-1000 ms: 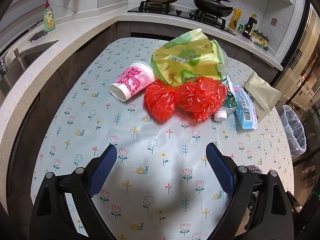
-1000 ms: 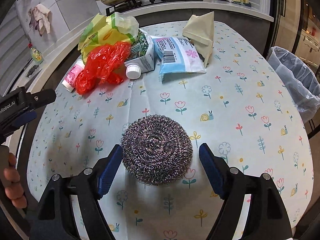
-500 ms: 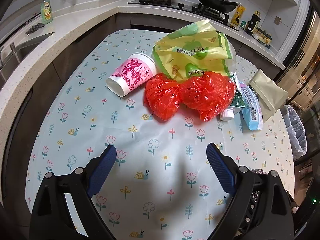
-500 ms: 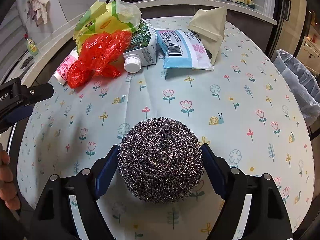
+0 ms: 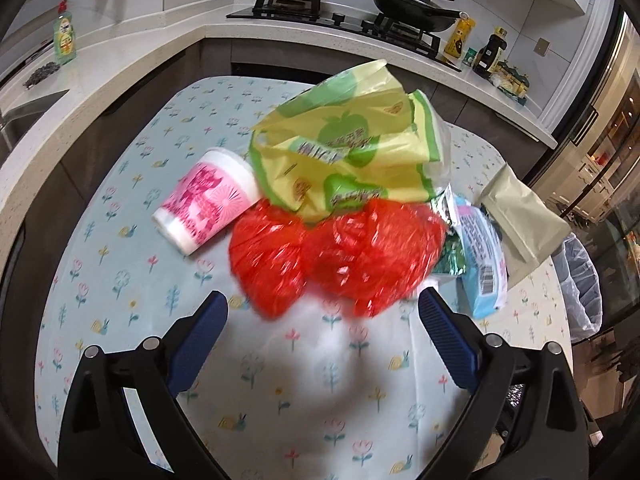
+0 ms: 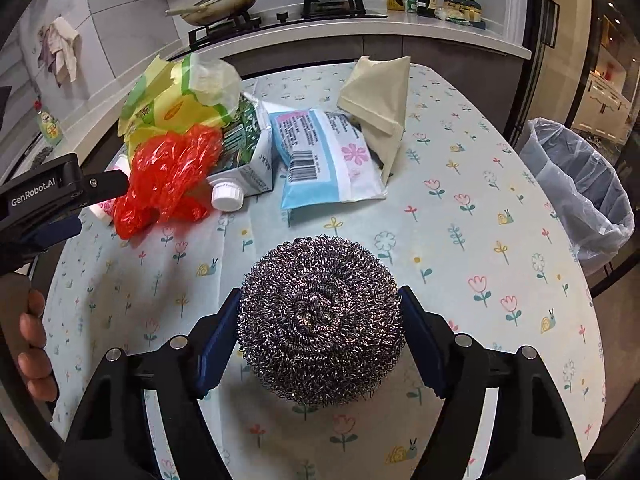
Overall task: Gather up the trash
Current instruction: 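Grasp the steel wool scrubber with the right gripper while the left gripper grasps the red plastic bag, then carry the scrubber and red bag over the trash bin and open both grippers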
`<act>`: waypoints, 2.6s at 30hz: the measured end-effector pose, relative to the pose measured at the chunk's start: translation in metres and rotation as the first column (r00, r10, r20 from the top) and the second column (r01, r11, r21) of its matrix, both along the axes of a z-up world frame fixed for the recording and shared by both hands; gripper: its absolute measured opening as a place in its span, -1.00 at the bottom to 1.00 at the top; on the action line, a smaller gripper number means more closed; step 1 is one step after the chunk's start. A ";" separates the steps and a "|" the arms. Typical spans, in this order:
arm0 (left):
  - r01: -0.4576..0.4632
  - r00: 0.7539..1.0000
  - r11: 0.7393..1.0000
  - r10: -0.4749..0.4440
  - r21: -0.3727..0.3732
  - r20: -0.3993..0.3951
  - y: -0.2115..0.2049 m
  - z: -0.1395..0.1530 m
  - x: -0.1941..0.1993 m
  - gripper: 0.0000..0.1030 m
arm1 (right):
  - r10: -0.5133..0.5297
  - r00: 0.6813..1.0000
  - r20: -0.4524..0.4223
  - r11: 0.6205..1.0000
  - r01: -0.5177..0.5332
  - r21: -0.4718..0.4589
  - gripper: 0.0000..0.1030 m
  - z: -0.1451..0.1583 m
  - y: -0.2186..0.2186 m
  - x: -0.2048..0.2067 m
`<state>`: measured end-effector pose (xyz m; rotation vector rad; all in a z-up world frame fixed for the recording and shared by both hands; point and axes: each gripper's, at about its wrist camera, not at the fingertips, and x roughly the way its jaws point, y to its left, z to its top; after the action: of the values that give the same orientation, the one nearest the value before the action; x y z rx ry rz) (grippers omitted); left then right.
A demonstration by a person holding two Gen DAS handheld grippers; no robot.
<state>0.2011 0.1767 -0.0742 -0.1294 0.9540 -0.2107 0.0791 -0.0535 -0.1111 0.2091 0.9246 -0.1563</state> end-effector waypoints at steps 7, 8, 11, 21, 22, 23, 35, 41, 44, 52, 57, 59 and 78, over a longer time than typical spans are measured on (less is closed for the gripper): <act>0.032 0.999 0.999 -0.032 0.002 0.009 -0.021 -0.005 0.023 0.48 | -0.049 0.999 0.006 0.998 0.049 0.025 0.41 0.003 -0.020 0.010; 0.041 0.999 0.999 -0.041 -0.002 0.000 -0.023 -0.007 0.026 0.40 | -0.052 0.999 0.006 0.998 0.052 0.027 0.41 0.003 -0.021 0.010; 0.056 0.998 0.998 -0.057 -0.016 -0.028 -0.025 -0.013 0.030 -0.04 | -0.057 0.998 0.007 0.998 0.057 0.030 0.41 0.004 -0.024 0.011; 0.065 0.998 0.997 -0.065 -0.040 0.013 -0.019 0.013 -0.001 -0.67 | -0.056 0.997 0.051 0.998 0.053 0.046 0.41 0.019 -0.032 0.001; 0.066 0.998 0.997 -0.065 -0.043 0.021 -0.018 0.018 -0.005 -0.67 | -0.055 0.997 0.060 0.998 0.052 0.046 0.41 0.022 -0.033 -0.001; 0.067 0.997 0.997 -0.066 -0.046 0.030 -0.018 0.023 -0.010 -0.67 | -0.057 0.996 0.067 0.997 0.054 0.047 0.41 0.024 -0.033 -0.004; 0.162 0.979 0.986 -0.156 -0.043 0.129 -0.055 0.075 -0.053 -0.68 | -0.116 0.979 0.168 0.992 0.105 0.069 0.41 0.061 -0.065 -0.038; 0.238 0.959 0.971 -0.233 -0.012 0.159 -0.097 0.087 -0.071 -0.68 | -0.168 0.963 0.212 0.985 0.154 0.083 0.41 0.075 -0.091 -0.056; 0.276 0.947 0.961 -0.273 0.005 0.169 -0.122 0.092 -0.078 -0.68 | -0.199 0.953 0.228 0.979 0.181 0.097 0.41 0.079 -0.106 -0.064; 0.363 0.913 0.931 -0.363 0.037 0.186 -0.186 0.097 -0.099 -0.68 | -0.272 0.926 0.261 0.961 0.249 0.118 0.41 0.087 -0.153 -0.088; 0.412 0.891 0.910 -0.415 0.053 0.185 -0.226 0.097 -0.108 -0.68 | -0.326 0.905 0.274 0.944 0.300 0.134 0.41 0.088 -0.188 -0.103; 0.431 0.882 0.901 -0.434 0.059 0.183 -0.242 0.097 -0.111 -0.68 | -0.350 0.895 0.275 0.936 0.323 0.139 0.41 0.087 -0.201 -0.108; 0.581 0.796 0.807 -0.590 0.107 0.131 -0.386 0.069 -0.111 -0.68 | -0.506 0.824 0.255 0.862 0.481 0.158 0.41 0.070 -0.321 -0.115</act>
<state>0.0897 -0.2098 -0.0053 0.2484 0.8163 -0.7585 -0.0356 -0.3745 -0.0411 0.5418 0.5667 -0.5554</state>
